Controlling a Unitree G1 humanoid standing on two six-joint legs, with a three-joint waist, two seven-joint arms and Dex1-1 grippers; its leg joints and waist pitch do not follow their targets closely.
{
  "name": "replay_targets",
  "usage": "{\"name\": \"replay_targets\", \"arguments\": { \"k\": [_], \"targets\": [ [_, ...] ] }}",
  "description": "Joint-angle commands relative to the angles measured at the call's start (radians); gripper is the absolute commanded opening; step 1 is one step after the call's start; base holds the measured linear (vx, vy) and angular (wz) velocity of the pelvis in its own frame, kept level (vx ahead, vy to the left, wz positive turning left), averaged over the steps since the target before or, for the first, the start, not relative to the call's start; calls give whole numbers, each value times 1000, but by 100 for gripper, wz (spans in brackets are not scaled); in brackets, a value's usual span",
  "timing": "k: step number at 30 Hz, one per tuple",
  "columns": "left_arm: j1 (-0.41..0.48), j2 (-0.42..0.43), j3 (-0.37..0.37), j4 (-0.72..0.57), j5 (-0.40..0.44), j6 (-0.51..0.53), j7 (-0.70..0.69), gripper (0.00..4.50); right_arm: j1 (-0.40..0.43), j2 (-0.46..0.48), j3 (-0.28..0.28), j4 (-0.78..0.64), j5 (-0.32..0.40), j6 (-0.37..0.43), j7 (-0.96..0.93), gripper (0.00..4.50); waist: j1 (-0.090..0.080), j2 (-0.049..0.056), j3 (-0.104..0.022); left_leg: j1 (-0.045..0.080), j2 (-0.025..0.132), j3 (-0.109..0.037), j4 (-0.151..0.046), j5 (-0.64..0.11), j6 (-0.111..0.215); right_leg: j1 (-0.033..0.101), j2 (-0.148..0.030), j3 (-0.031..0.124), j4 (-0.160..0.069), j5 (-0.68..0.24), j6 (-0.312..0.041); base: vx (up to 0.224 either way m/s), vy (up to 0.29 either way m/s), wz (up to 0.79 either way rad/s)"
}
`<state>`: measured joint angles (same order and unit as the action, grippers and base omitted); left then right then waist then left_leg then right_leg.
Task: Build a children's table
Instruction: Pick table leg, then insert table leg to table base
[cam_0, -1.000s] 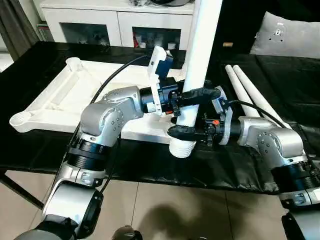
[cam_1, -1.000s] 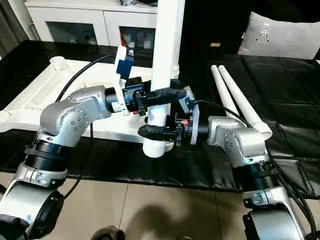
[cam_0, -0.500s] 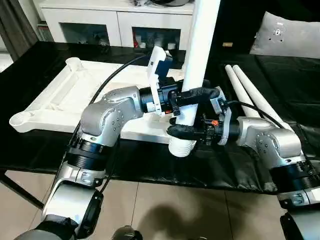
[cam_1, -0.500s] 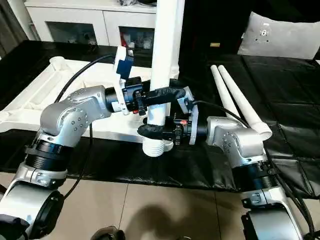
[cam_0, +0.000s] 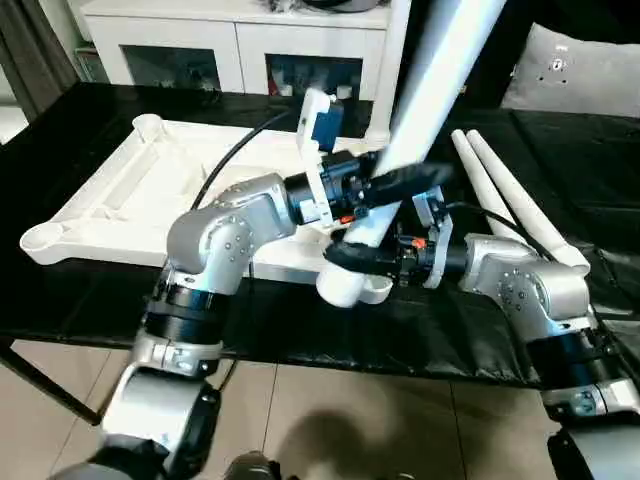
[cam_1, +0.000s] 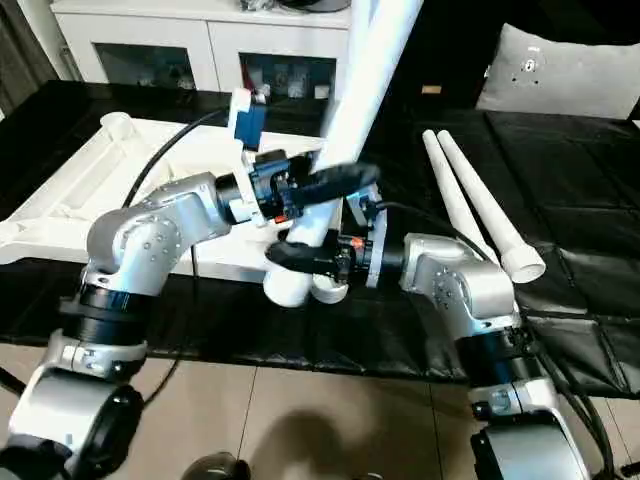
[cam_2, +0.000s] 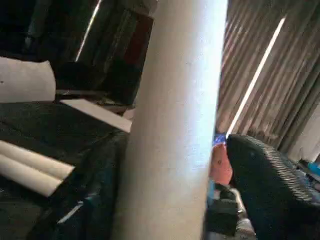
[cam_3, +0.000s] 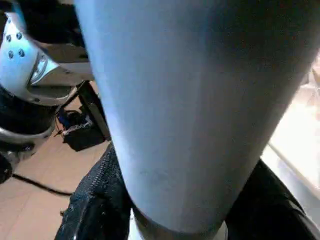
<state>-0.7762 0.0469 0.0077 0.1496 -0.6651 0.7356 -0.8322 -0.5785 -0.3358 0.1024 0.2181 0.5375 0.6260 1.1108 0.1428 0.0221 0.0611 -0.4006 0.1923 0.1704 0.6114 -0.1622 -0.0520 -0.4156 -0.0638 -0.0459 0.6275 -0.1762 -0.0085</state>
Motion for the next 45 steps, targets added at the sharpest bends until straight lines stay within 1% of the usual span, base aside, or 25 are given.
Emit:
{"name": "replay_targets", "arguments": {
  "k": [1, 8, 11, 15, 16, 19, 22, 24, 25, 26, 28, 29, 30, 31, 32, 33, 34, 35, 36, 37, 39, 41, 42, 44, 45],
  "targets": [
    [-8, -66, -35, -89, -82, 37, -7, 386, 11, 18, -8, 31, -37, 11, -85, 193, -1, -15, -83, 19, 26, -4, -58, -135, 29, 61, -67, 33, -72, -184, -207, 0, 0, 0],
    [7, -80, -4, -88, -55, -16, 43, 438, 13, 38, -47, 27, -24, 2, -143, 193, -3, -17, -83, 19, 26, -5, -60, -132, 28, 61, -65, 33, -75, -177, -196, 0, 0, 0],
    [20, -58, 53, -58, -24, -72, 88, 440, 45, 39, -87, 6, -20, -25, -176, 193, 0, -17, -83, 19, 26, -4, -60, -130, 29, 60, -66, 34, -77, -180, -186, 0, 0, 0],
    [45, -6, 64, -48, 40, -125, 92, 440, 80, 33, -108, -15, -41, -52, -225, 191, -3, -14, -84, 20, 25, -6, -63, -130, 19, 59, -64, 33, -76, -181, -175, 0, 0, 0],
    [60, 38, 45, -38, 92, -151, 84, 440, 97, 29, -112, -21, -64, -66, -257, 191, -6, -15, -84, 20, 25, -6, -63, -131, 18, 60, -63, 33, -76, -182, -170, 0, 0, 0],
    [95, 148, -17, 3, 219, -230, 60, 440, 135, 26, -131, -35, -111, -100, -345, 191, -17, -12, -81, 21, 22, -6, -68, -158, -1, 56, -62, 35, -87, -260, -119, 0, 0, 0],
    [104, 182, -42, 28, 256, -255, 45, 440, 144, 30, -143, -37, -123, -113, -378, 191, -25, -9, -80, 23, 23, -7, -71, -171, -14, 54, -61, 34, -84, -257, -122, 0, 0, 0],
    [110, 279, -149, 172, 395, -402, -21, 440, 169, 58, -184, -54, -147, -135, -490, 191, -28, -3, -80, 25, 23, -9, -72, -179, -16, 50, -60, 35, -86, -253, -123, 0, 0, 0],
    [110, 279, -149, 172, 395, -402, -21, 440, 169, 58, -184, -54, -147, -135, -490, 191, -33, -3, -81, 24, 21, -8, -74, -188, -22, 50, -59, 36, -85, -258, -109, 0, 0, 0],
    [107, 296, -173, 208, 423, -439, -40, 440, 174, 67, -196, -60, -148, -138, -512, 191, -34, -4, -83, 24, 22, -10, -76, -184, -29, 55, -60, 35, -80, -241, -114, 0, 0, 0],
    [103, 306, -190, 232, 440, -460, -52, 440, 176, 74, -206, -63, -145, -136, -527, 191, -33, 0, -82, 29, 24, -8, -75, -191, -31, 50, -63, 37, -82, -223, -129, 0, 0, 0],
    [90, 325, -232, 292, 485, -518, -87, 423, 184, 78, -214, -72, -142, -137, -537, 191, -34, 1, -84, 28, 25, -8, -75, -189, -34, 53, -63, 36, -76, -197, -145, 0, 0, 0],
    [90, 325, -232, 292, 485, -518, -87, 412, 184, 78, -214, -72, -142, -137, -537, 191, -34, 0, -83, 27, 23, -8, -75, -193, -29, 53, -64, 37, -78, -200, -146, 0, 0, 0],
    [59, 347, -304, 423, 565, -631, -168, 405, 204, 67, -204, -93, -154, -145, -537, 191, -34, 6, -82, 29, 20, -7, -74, -199, -23, 49, -61, 38, -91, -217, -127, 0, 0, 0],
    [45, 353, -329, 473, 592, -665, -197, 405, 211, 63, -199, -101, -162, -145, -542, 191, -36, 4, -82, 27, 20, -7, -75, -200, -27, 53, -62, 39, -86, -213, -125, 0, 0, 0],
    [33, 354, -345, 508, 607, -687, -219, 402, 216, 60, -198, -107, -167, -141, -548, 191, -35, 7, -83, 27, 21, -9, -76, -198, -33, 55, -64, 39, -84, -210, -123, 0, 0, 0],
    [33, 354, -345, 508, 607, -687, -219, 392, 216, 60, -198, -107, -167, -141, -548, 191, -35, 5, -84, 27, 23, -9, -76, -197, -37, 56, -67, 39, -80, -190, -136, 0, 0, 0],
    [10, 348, -354, 571, 619, -720, -247, 378, 225, 55, -195, -121, -180, -136, -570, 191, -37, 11, -85, 26, 24, -9, -75, -193, -37, 56, -67, 38, -79, -169, -155, 0, 0, 0],
    [7, 346, -355, 580, 620, -724, -251, 367, 226, 54, -195, -123, -183, -135, -574, 191, -38, 8, -83, 27, 22, -7, -75, -197, -36, 54, -65, 38, -82, -171, -158, 0, 0, 0],
    [-6, 342, -360, 612, 623, -740, -268, 367, 232, 50, -193, -131, -190, -134, -583, 191, -39, 15, -85, 28, 23, -9, -74, -203, -41, 56, -67, 38, -75, -160, -173, 0, 0, 0],
    [-13, 339, -362, 633, 626, -750, -278, 348, 236, 47, -191, -137, -195, -134, -590, 191, -41, 9, -85, 28, 22, -7, -73, -210, -38, 58, -68, 38, -77, -159, -184, 0, 0, 0],
    [-55, 334, -389, 740, 673, -809, -287, 325, 255, 31, -184, -160, -200, -142, -574, 191, -43, 16, -83, 29, 22, -8, -73, -222, -34, 59, -67, 39, -80, -170, -184, 0, 0, 0],
    [-77, 328, -396, 793, 691, -836, -282, 321, 264, 26, -187, -171, -192, -143, -563, 191, -45, 14, -80, 30, 19, -6, -72, -234, -27, 58, -63, 39, -89, -185, -173, 0, 0, 0],
    [-115, 314, -390, 876, 709, -873, -282, 289, 277, 28, -208, -200, -161, -123, -558, 191, -45, 12, -81, 28, 19, -8, -74, -231, -25, 64, -67, 38, -87, -188, -174, 0, 0, 0],
    [-119, 312, -389, 883, 710, -874, -283, 289, 279, 30, -212, -205, -156, -120, -559, 191, -45, 12, -84, 29, 22, -10, -74, -224, -23, 65, -69, 38, -83, -175, -184, 0, 0, 0]
  ]
}}
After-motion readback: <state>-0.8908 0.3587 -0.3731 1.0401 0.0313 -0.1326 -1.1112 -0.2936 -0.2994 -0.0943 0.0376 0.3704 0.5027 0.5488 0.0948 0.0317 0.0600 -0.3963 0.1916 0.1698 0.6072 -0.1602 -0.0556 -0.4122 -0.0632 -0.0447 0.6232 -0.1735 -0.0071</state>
